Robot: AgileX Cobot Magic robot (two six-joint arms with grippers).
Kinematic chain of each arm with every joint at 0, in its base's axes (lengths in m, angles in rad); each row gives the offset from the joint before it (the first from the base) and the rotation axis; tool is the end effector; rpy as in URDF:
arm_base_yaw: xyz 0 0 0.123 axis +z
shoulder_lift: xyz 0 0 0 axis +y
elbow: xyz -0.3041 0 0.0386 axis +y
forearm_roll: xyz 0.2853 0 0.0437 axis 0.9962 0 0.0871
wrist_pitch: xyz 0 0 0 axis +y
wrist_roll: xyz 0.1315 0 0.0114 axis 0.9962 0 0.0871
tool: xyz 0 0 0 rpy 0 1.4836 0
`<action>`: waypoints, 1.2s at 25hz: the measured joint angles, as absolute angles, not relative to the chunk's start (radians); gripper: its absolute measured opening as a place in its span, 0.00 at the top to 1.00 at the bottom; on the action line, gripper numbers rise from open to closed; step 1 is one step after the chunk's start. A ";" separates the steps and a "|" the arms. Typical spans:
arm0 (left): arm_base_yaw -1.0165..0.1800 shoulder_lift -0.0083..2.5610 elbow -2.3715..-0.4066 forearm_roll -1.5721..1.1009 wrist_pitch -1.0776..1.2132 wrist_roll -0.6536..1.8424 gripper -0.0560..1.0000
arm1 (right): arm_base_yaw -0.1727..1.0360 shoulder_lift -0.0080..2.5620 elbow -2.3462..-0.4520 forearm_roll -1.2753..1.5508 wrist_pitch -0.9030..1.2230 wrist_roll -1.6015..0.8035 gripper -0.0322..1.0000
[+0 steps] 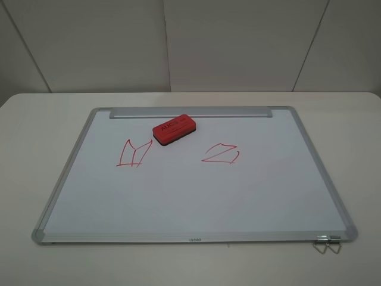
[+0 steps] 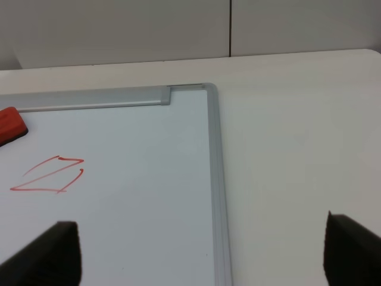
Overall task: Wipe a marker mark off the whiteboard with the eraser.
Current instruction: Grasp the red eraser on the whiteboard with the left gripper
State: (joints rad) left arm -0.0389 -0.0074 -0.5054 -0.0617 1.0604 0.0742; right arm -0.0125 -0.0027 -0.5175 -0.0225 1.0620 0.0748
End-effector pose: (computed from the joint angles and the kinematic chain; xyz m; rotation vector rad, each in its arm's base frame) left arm 0.0406 -0.0087 0.2789 0.1180 2.0266 -0.0514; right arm 0.0401 -0.0031 0.2825 0.0897 2.0232 0.0126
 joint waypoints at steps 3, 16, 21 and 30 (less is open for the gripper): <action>-0.039 -0.007 -0.505 -0.062 1.060 0.074 0.21 | -0.012 -0.003 -0.517 -0.022 1.062 0.075 0.27; -0.039 -0.007 -0.505 -0.062 1.060 0.074 0.21 | -0.012 -0.003 -0.517 -0.022 1.062 0.075 0.27; -0.039 -0.007 -0.505 -0.062 1.060 0.074 0.21 | -0.012 -0.003 -0.517 -0.022 1.062 0.075 0.27; -0.039 -0.007 -0.505 -0.050 1.060 0.006 0.21 | -0.012 -0.003 -0.517 -0.022 1.062 0.075 0.27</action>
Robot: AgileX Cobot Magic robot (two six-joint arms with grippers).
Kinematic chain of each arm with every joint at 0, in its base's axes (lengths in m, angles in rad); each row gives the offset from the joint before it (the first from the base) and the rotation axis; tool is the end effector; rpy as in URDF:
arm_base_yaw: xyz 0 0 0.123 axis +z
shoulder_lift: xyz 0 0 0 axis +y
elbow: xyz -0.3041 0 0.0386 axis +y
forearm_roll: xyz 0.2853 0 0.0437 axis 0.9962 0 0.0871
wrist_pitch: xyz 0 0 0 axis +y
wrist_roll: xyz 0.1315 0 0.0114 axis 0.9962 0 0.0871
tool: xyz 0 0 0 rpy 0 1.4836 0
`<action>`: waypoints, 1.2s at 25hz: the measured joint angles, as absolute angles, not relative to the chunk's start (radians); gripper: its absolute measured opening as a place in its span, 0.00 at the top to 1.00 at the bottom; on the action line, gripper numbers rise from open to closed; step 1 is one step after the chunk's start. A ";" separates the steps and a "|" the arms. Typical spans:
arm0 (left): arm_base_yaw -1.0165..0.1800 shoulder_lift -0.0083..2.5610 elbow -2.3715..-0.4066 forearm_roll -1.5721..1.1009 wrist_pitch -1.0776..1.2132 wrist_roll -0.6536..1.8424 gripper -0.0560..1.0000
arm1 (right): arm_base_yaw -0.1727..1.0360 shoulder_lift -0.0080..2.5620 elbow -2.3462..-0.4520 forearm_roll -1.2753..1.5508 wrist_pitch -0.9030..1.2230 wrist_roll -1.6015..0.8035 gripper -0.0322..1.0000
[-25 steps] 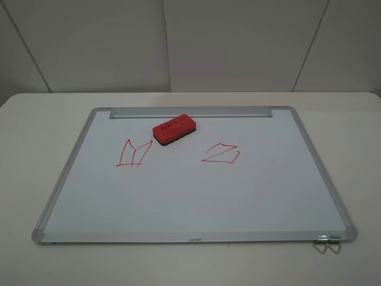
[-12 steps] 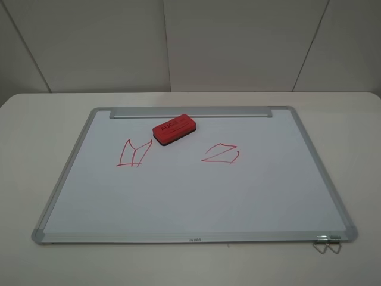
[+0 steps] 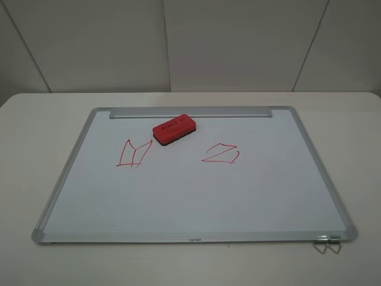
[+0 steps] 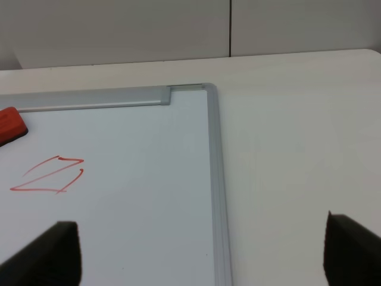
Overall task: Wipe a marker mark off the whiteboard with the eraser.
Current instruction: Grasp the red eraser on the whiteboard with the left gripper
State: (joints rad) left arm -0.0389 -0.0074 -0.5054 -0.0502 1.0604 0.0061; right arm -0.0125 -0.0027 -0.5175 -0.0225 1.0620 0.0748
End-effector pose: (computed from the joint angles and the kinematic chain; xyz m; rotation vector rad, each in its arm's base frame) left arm 0.0407 -0.0074 0.2788 0.0484 2.0306 -0.0806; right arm 0.0401 -0.0031 0.2825 0.0897 2.0232 0.0126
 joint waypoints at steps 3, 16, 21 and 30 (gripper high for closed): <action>-0.044 0.019 -0.505 -0.017 1.060 -0.038 0.21 | -0.012 -0.003 -0.517 -0.022 1.062 0.075 0.27; -0.119 0.826 -0.775 -0.052 0.910 0.203 0.21 | -0.012 -0.003 -0.517 -0.022 1.062 0.075 0.27; -0.119 1.203 -1.030 -0.201 0.913 0.342 0.21 | -0.012 -0.003 -0.517 -0.022 1.062 0.075 0.27; -0.183 1.762 -1.458 -0.294 1.051 0.414 0.21 | -0.012 -0.003 -0.517 -0.022 1.062 0.075 0.27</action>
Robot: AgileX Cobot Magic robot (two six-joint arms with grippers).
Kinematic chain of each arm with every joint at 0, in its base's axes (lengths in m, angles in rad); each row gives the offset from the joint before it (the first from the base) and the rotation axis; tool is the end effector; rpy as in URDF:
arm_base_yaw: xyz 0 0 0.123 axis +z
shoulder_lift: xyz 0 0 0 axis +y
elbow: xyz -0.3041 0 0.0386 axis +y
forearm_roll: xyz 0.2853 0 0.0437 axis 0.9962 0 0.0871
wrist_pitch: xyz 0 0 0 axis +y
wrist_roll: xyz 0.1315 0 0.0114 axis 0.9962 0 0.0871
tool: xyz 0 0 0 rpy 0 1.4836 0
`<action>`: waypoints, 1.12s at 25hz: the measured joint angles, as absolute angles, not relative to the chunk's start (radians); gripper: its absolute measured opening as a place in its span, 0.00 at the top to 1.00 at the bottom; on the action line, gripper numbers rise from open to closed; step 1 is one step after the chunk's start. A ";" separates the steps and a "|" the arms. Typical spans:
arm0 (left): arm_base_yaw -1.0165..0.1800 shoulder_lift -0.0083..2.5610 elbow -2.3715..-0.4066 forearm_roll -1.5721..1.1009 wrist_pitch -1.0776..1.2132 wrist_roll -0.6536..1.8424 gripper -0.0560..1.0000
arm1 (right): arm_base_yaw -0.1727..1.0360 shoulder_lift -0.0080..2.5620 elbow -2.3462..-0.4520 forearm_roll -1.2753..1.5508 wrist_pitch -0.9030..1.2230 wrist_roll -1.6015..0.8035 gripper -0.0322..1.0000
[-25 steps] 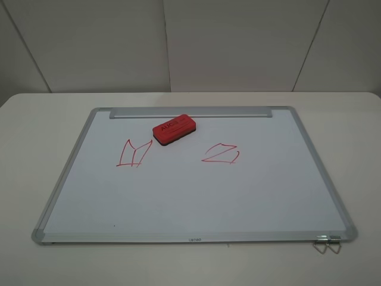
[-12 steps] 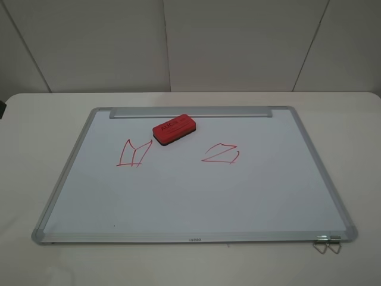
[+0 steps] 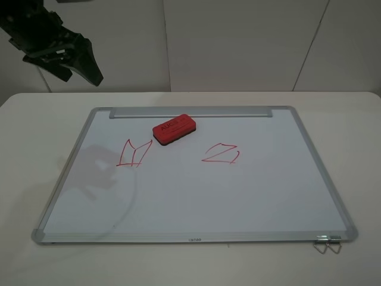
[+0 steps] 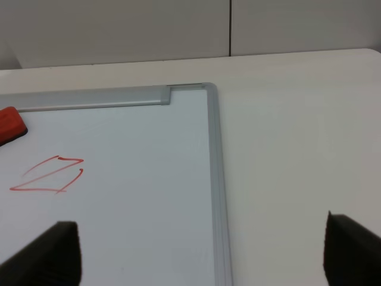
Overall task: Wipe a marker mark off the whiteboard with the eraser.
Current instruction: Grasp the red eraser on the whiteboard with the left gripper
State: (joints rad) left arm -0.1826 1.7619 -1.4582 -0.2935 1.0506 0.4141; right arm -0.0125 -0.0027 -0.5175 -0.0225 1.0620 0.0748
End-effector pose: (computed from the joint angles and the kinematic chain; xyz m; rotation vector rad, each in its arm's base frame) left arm 0.4084 -0.1091 0.2494 0.6758 2.7080 -0.3369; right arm 0.0401 -0.0031 0.2825 0.0897 2.0232 0.0126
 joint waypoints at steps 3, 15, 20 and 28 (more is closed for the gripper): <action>-0.267 1.880 -1.562 -0.250 1.064 0.413 0.21 | -0.012 -0.003 -0.517 -0.022 1.062 0.075 0.27; -0.526 2.146 -1.734 -0.082 0.988 0.281 0.21 | -0.012 -0.003 -0.517 -0.022 1.062 0.075 0.27; -0.529 2.191 -1.734 -0.041 0.935 0.267 0.21 | -0.012 -0.003 -0.517 -0.022 1.062 0.075 0.27; -0.528 2.206 -1.734 -0.024 0.813 0.268 0.21 | -0.012 -0.003 -0.517 -0.022 1.062 0.075 0.27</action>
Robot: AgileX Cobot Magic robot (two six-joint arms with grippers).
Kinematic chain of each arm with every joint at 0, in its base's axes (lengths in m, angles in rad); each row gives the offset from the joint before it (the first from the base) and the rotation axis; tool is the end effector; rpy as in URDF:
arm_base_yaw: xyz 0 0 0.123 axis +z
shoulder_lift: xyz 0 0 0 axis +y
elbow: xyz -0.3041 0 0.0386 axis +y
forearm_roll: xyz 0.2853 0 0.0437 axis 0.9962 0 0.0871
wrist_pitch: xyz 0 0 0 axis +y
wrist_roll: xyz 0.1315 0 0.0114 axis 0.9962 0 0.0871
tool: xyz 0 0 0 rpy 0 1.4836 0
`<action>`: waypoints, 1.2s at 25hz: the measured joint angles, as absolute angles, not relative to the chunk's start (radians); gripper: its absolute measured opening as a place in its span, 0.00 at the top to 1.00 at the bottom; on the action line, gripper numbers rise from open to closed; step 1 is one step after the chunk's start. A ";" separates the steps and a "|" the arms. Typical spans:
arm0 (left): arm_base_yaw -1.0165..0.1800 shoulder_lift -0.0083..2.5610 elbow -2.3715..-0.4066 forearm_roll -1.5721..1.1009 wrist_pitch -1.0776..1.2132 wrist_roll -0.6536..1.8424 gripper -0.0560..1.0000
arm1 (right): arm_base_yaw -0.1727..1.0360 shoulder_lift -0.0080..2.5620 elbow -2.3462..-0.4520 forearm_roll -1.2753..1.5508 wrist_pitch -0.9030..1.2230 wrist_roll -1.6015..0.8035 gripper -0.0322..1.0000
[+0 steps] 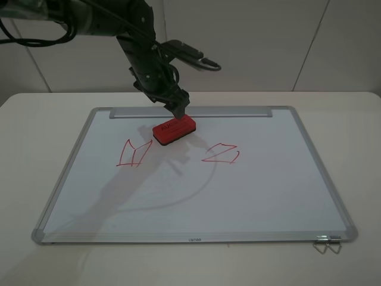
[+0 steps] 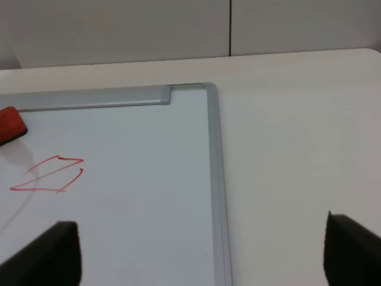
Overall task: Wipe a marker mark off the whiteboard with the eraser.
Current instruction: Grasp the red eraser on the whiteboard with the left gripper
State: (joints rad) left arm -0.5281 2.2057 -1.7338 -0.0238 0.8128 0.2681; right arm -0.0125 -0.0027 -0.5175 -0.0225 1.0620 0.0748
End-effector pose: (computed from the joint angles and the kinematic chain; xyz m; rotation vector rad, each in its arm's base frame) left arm 0.4597 -0.2708 0.1313 1.0580 2.5627 -0.0959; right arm 0.0401 -0.0031 0.2825 0.0897 2.0232 0.0126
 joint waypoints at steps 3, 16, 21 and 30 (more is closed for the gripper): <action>-0.528 2.228 -1.736 -0.025 0.809 0.268 0.21 | -0.012 -0.003 -0.517 -0.022 1.062 0.075 0.27; -0.528 2.300 -1.737 -0.038 0.764 0.291 0.21 | -0.012 -0.003 -0.517 -0.022 1.062 0.075 0.27; -0.528 2.318 -1.737 -0.039 0.755 0.324 0.21 | -0.012 -0.003 -0.517 -0.022 1.062 0.075 0.27; -0.528 2.337 -1.737 -0.051 0.754 0.418 0.21 | -0.012 -0.003 -0.517 -0.022 1.062 0.075 0.27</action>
State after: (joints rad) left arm -0.5281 2.3373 -1.7369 -0.0507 0.7539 0.4183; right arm -0.0125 -0.0027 -0.5175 -0.0225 1.0620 0.0748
